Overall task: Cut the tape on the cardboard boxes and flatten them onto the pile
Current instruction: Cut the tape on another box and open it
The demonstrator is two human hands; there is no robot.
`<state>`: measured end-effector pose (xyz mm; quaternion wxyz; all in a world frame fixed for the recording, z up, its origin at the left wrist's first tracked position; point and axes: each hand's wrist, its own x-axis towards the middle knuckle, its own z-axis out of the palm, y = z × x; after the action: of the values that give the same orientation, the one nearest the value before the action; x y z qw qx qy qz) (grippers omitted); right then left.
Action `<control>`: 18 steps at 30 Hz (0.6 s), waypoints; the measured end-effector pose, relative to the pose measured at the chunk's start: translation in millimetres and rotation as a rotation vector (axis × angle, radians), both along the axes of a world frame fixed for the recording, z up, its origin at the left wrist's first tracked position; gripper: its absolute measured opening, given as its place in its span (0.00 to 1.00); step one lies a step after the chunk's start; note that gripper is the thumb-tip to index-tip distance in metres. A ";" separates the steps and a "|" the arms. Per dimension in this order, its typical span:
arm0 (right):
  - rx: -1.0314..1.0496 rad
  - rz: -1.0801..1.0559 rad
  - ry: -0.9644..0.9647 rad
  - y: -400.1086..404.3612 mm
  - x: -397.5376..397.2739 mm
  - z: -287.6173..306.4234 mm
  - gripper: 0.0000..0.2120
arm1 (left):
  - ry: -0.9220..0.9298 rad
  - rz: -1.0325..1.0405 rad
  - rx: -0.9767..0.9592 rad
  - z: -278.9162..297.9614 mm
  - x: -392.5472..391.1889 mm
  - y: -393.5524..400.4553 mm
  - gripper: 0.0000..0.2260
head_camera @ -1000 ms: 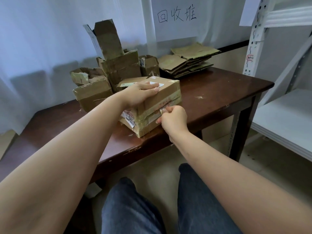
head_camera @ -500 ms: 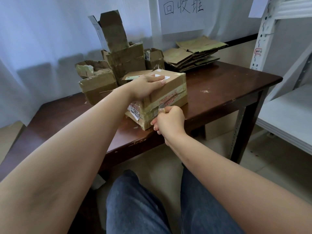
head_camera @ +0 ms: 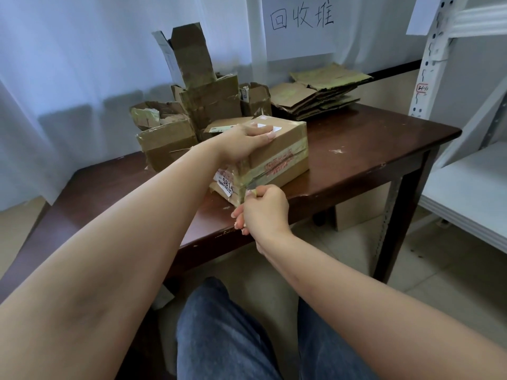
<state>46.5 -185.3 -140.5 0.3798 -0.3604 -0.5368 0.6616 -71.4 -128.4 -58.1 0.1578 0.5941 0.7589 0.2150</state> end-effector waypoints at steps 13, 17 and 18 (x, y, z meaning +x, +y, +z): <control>0.026 0.137 -0.098 6.5 24.5 8.5 0.13 | 0.042 -0.048 -0.023 1.6 -4.2 -5.0 0.22; 0.054 0.188 -0.124 5.1 32.8 14.7 0.07 | 0.057 -0.075 -0.034 2.7 -5.6 -3.6 0.25; 0.059 0.180 -0.123 7.3 35.2 14.0 0.08 | 0.055 -0.075 -0.037 3.1 -7.4 -3.4 0.26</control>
<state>81.7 -178.0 -126.5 0.2957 -0.3393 -0.6087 0.6534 -78.9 -131.7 -55.0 0.1560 0.6246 0.7441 0.1785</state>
